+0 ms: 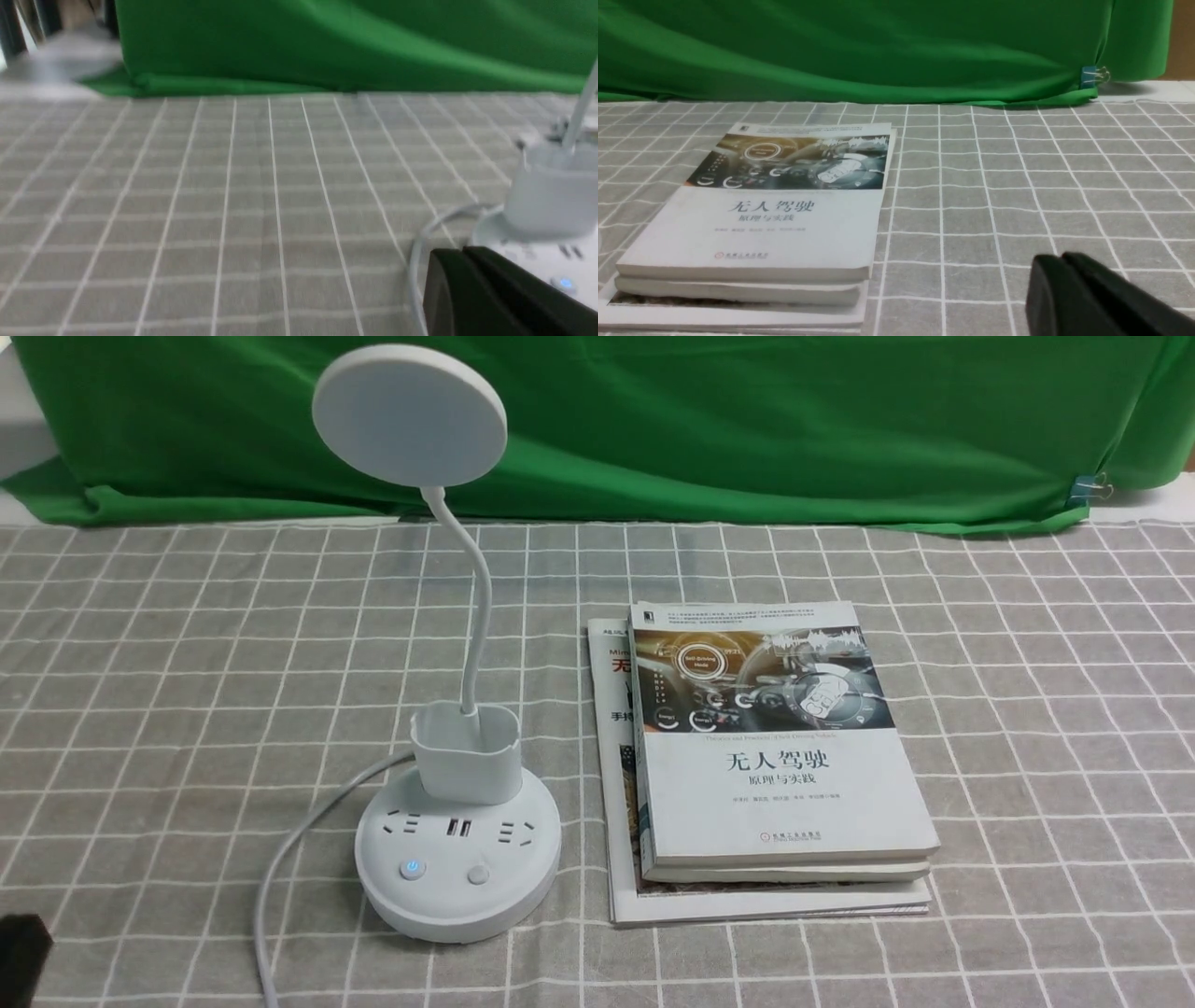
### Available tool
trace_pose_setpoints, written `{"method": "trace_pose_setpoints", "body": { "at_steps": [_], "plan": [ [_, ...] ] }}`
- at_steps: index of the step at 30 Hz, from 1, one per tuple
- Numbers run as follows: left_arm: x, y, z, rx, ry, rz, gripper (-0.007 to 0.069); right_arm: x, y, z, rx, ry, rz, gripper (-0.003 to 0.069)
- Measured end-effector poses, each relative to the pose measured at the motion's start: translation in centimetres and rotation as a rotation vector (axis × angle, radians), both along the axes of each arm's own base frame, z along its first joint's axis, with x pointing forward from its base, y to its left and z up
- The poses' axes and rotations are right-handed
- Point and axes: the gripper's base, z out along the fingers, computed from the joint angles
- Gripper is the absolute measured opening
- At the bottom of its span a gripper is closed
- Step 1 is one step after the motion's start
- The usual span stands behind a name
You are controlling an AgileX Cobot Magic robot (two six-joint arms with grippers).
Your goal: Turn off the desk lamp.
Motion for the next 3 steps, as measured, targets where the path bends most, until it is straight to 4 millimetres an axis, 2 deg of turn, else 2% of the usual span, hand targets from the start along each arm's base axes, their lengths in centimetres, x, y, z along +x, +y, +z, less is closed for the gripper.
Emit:
{"method": "trace_pose_setpoints", "body": {
  "at_steps": [3],
  "plan": [
    [-0.01,-0.01,-0.03,-0.001,0.004,0.0,0.0001,0.0,0.0,0.0,0.0,0.0,0.0,0.0035]
  ]
}}
